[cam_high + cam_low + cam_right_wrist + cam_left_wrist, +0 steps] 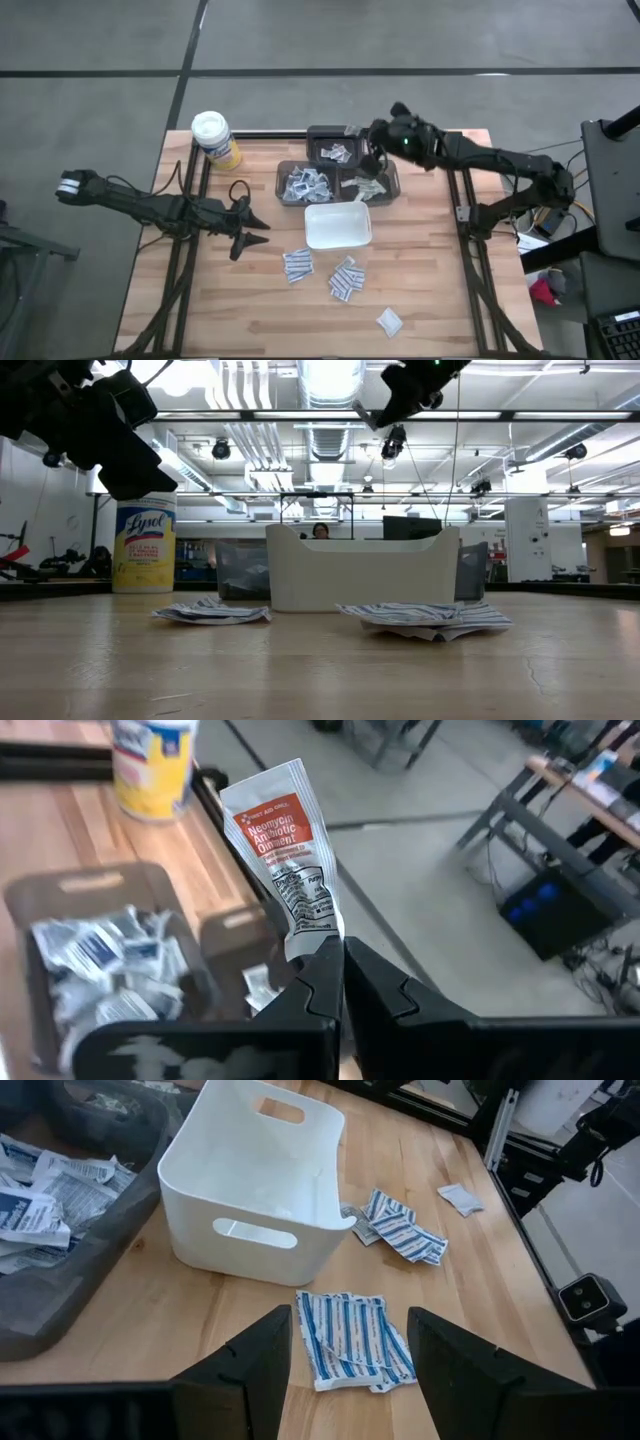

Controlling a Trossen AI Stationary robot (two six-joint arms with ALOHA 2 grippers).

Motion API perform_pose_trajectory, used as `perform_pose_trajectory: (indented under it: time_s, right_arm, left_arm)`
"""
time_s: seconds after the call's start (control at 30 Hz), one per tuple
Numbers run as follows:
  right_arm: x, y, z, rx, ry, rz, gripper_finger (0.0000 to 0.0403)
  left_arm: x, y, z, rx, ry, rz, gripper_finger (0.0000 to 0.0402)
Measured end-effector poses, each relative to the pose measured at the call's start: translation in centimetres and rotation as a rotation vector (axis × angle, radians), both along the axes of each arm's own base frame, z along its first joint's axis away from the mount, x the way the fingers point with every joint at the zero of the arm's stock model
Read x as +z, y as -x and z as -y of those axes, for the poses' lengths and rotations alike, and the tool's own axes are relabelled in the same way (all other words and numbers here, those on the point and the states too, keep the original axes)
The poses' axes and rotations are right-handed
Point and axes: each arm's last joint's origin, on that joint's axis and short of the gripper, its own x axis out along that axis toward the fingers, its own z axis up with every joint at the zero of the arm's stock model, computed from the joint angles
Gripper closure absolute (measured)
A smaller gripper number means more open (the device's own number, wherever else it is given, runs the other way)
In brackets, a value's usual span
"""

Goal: Pick & Place First Aid Supplies
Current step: Put the ointment pack into the top black bin

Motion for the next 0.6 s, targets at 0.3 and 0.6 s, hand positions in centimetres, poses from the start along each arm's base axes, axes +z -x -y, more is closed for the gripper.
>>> perform_pose_trajectory:
  time_s: [0.3,0.6]
  right_arm:
    - [-0.5,-0.7,4.7,0.065,-0.058,-0.158,0.0395]
    - [-2.3,-3.8,9.5,0.121,-0.156,-0.337,0.0395]
  left_arm:
    - [0.1,0.0,0.0,0.0,-0.004,0.015,0.0204]
    - [0.1,0.0,-0.1,0.021,-0.006,0.017,0.0204]
